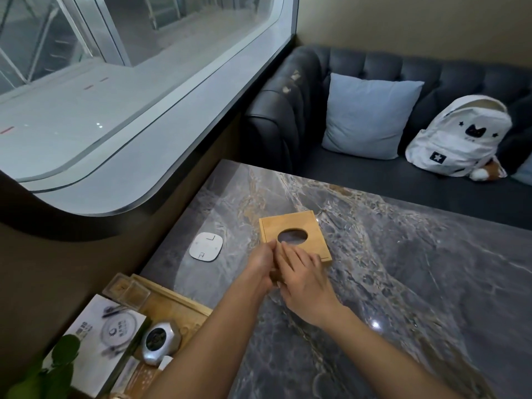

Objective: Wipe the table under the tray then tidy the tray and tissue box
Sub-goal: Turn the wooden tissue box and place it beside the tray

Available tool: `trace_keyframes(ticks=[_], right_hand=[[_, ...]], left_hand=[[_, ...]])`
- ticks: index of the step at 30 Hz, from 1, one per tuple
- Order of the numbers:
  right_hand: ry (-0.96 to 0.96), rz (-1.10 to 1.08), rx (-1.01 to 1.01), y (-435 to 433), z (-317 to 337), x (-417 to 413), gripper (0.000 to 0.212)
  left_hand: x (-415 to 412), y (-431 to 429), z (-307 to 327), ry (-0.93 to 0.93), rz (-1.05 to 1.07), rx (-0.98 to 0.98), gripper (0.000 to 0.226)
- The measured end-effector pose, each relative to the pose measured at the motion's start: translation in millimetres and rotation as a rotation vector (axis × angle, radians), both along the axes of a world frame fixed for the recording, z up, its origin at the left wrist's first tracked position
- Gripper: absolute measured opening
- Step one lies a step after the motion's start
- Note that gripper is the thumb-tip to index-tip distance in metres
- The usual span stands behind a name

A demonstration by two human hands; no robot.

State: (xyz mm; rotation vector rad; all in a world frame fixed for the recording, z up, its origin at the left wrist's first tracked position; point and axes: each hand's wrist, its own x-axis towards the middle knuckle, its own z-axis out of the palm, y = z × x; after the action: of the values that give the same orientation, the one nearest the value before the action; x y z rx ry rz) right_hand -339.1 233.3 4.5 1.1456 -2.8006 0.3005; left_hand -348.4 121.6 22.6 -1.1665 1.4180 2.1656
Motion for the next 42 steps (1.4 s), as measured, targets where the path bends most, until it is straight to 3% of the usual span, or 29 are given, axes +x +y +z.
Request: trace_keyframes(ticks=[2,5,7,9,12,14,16,18,22,26,28,31,35,42], right_hand=[[-0.049,0.030,-0.011,1,5,-5,0.060],[-0.289,-0.022,-0.178,8,26,-25,0.040],[-0.438,-0.254,-0.372,16,36,-41,0.032],[-0.480,-0.528,-0.564,25,35,-54,0.035],[-0.742,-0.707,-0.649,33,20,-61,0.063],[-0.959,-0.682,-0.668,32,7,-57,0.082],[-1.139,-0.610,-0.825,30,0,-49,0.101],[-1.239,-0.502,-0.938,28,-4,-42,0.102],[-1.276,-0.381,-0.964,15,-2,-28,0.078],[-1.279,-0.331,-0.972,-12,9,-11,0.024],[-1.301,-0.315,-0.968,-28,14,-2,0.014],[-1.343,-0.285,-0.944,-52,13,11,0.016],[-1.387,-0.237,-0.873,-73,13,26,0.028],[-1.329,-0.238,-0.689,-84,1,44,0.043]], left_hand=[[5,-1,7,0.017,-0.012,-0.044,0.035],[10,-8,1,0.066,-0.002,-0.379,0.036],[13,-10,-3,0.072,-0.011,-0.581,0.042],[14,-8,-3,0.092,0.016,-0.633,0.043],[14,0,-3,0.143,0.039,-0.492,0.048],[12,7,-7,0.176,0.055,-0.277,0.060],[10,9,-15,0.183,0.071,-0.148,0.066],[12,3,-15,0.197,0.075,-0.100,0.060],[21,-19,2,0.210,0.034,-0.100,0.054],[35,-55,22,0.218,0.085,-0.227,0.040],[43,-74,29,0.209,0.102,-0.282,0.042],[57,-102,32,0.170,0.152,-0.351,0.038],[72,-128,26,0.045,0.207,-0.412,0.071],[87,-140,19,-0.002,0.208,-0.458,0.066]])
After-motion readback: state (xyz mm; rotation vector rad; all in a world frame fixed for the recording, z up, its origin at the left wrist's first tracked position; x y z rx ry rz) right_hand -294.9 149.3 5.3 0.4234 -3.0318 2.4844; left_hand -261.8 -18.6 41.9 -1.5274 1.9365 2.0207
